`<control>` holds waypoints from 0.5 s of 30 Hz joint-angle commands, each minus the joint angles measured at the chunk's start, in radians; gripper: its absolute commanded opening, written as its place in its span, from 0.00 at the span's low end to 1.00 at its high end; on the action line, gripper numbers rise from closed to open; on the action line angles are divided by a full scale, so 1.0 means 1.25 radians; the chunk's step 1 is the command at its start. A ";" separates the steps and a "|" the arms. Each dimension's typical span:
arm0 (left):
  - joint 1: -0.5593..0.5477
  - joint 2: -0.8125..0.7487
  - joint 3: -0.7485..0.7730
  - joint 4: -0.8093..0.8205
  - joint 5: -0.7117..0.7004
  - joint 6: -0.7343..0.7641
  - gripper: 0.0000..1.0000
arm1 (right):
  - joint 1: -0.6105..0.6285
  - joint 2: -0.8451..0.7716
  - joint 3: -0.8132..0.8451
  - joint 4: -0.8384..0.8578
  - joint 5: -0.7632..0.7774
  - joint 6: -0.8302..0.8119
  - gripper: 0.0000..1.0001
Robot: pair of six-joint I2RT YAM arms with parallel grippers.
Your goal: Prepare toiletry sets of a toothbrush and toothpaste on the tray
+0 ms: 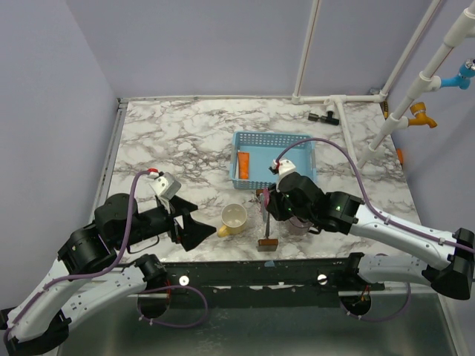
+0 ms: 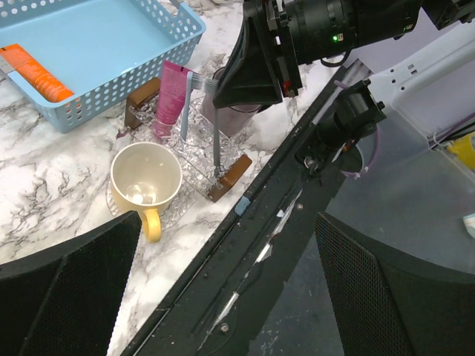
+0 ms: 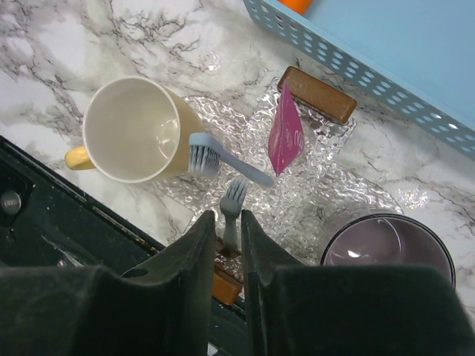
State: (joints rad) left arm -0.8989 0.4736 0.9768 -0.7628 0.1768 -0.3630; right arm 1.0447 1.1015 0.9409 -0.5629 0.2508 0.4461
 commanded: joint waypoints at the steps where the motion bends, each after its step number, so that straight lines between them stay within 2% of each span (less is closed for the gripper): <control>1: -0.004 0.000 -0.003 0.011 0.021 0.000 0.99 | 0.004 -0.006 -0.008 0.000 0.035 0.017 0.24; 11: -0.004 0.002 0.003 0.008 0.023 0.001 0.99 | 0.004 -0.013 0.009 -0.007 0.048 0.023 0.25; 15: -0.004 0.002 0.005 0.004 0.022 0.001 0.99 | 0.004 -0.025 0.028 -0.021 0.067 0.027 0.30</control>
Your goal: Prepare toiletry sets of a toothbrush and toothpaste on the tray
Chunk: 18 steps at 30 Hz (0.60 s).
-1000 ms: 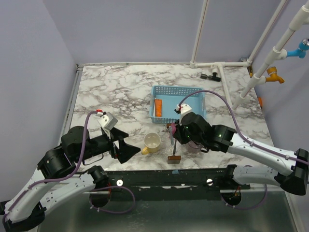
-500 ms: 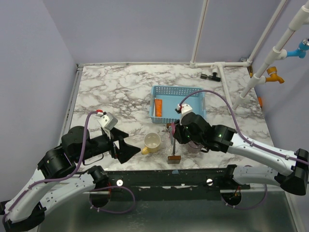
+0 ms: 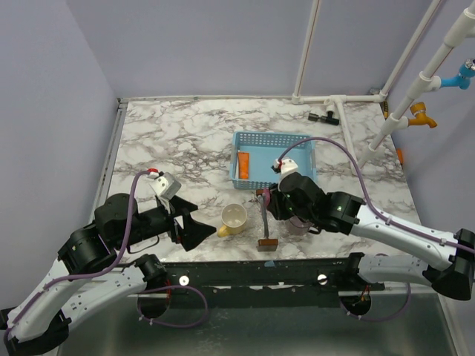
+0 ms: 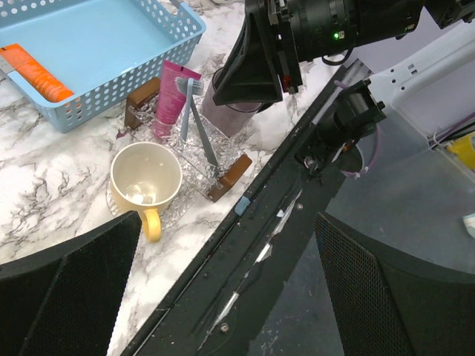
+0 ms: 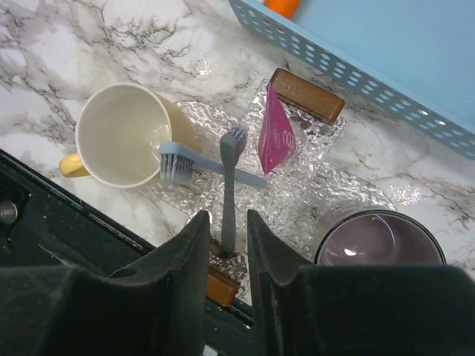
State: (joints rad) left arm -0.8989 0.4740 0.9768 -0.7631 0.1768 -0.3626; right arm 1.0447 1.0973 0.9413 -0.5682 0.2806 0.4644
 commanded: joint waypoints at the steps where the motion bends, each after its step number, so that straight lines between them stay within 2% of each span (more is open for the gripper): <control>1: -0.004 0.001 0.005 0.003 0.022 0.000 0.99 | 0.004 -0.027 0.032 -0.021 0.050 0.014 0.32; 8: -0.004 -0.001 0.001 -0.004 0.007 -0.001 0.99 | 0.005 -0.079 0.046 -0.019 0.072 0.022 0.48; 18: -0.004 0.003 0.011 -0.034 -0.075 0.002 0.99 | 0.004 -0.107 0.094 -0.090 0.184 0.041 0.67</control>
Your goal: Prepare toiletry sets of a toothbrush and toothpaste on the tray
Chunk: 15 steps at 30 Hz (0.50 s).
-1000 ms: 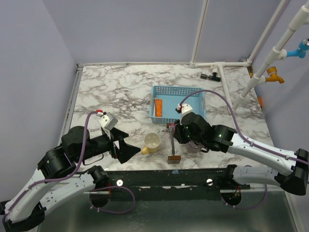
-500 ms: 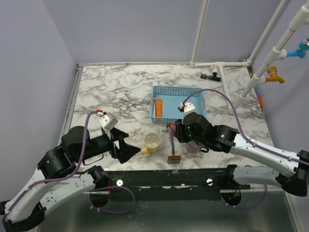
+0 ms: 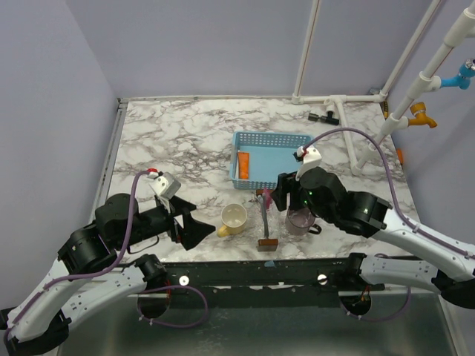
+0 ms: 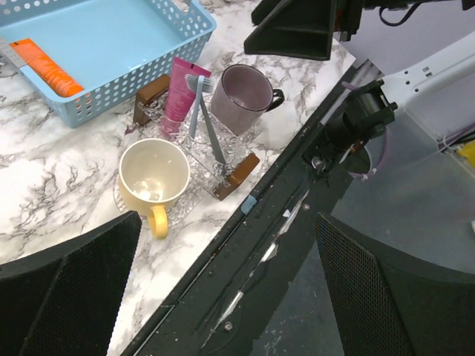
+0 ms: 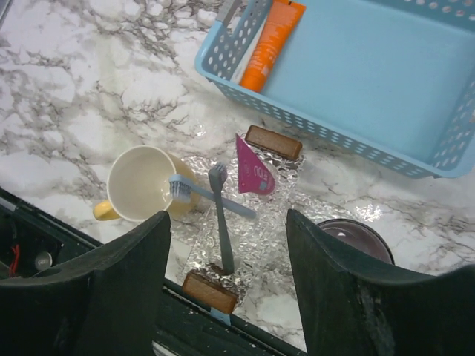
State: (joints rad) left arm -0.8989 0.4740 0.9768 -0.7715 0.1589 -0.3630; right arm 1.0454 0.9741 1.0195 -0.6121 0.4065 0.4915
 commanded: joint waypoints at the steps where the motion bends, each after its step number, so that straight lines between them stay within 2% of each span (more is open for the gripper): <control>1: -0.004 0.003 0.012 -0.032 -0.075 0.004 0.99 | 0.003 -0.008 0.038 -0.064 0.099 0.029 0.73; 2: -0.004 0.005 0.014 -0.036 -0.091 0.006 0.99 | 0.003 -0.007 0.046 -0.073 0.115 0.041 0.78; 3: -0.004 0.007 0.015 -0.042 -0.111 0.006 0.99 | 0.004 -0.005 0.054 -0.083 0.126 0.051 0.88; 5: -0.004 0.011 0.016 -0.053 -0.146 0.006 0.99 | 0.004 -0.001 0.069 -0.099 0.139 0.056 0.99; 15: -0.004 0.005 0.013 -0.076 -0.275 -0.023 0.99 | 0.003 -0.033 0.096 -0.196 0.332 0.230 1.00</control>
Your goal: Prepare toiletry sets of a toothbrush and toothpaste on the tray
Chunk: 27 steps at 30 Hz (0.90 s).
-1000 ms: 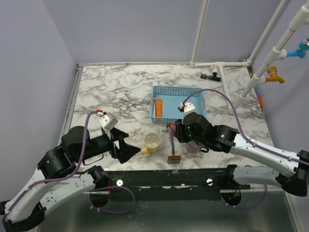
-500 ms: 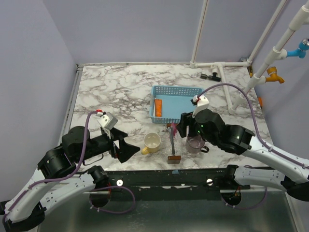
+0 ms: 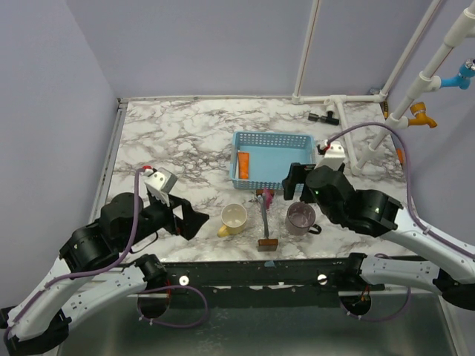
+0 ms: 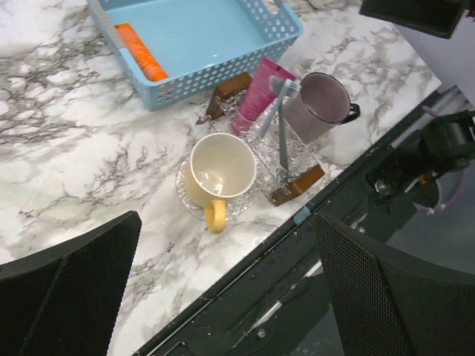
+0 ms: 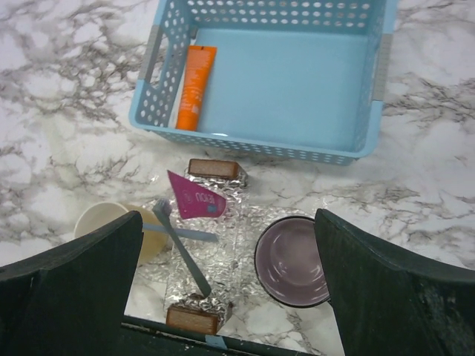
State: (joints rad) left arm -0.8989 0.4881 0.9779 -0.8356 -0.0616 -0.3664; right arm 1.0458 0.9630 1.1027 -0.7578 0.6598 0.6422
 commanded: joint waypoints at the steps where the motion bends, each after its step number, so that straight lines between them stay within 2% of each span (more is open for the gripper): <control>1: -0.004 -0.009 0.010 -0.024 -0.112 -0.022 0.99 | 0.003 -0.026 0.032 -0.099 0.146 0.132 1.00; 7: -0.004 -0.032 -0.024 -0.004 -0.205 -0.019 0.99 | 0.004 -0.058 0.005 -0.176 0.228 0.256 1.00; 16: -0.004 -0.118 -0.111 0.058 -0.266 -0.044 0.99 | 0.003 -0.171 -0.097 -0.091 0.173 0.186 1.00; 27: -0.004 -0.173 -0.140 0.046 -0.268 -0.062 0.99 | 0.003 -0.185 -0.114 -0.092 0.167 0.191 1.00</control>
State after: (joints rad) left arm -0.8989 0.2886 0.8150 -0.7864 -0.3767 -0.4271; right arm 1.0458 0.7383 0.9745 -0.8986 0.8608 0.8818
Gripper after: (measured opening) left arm 0.988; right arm 0.998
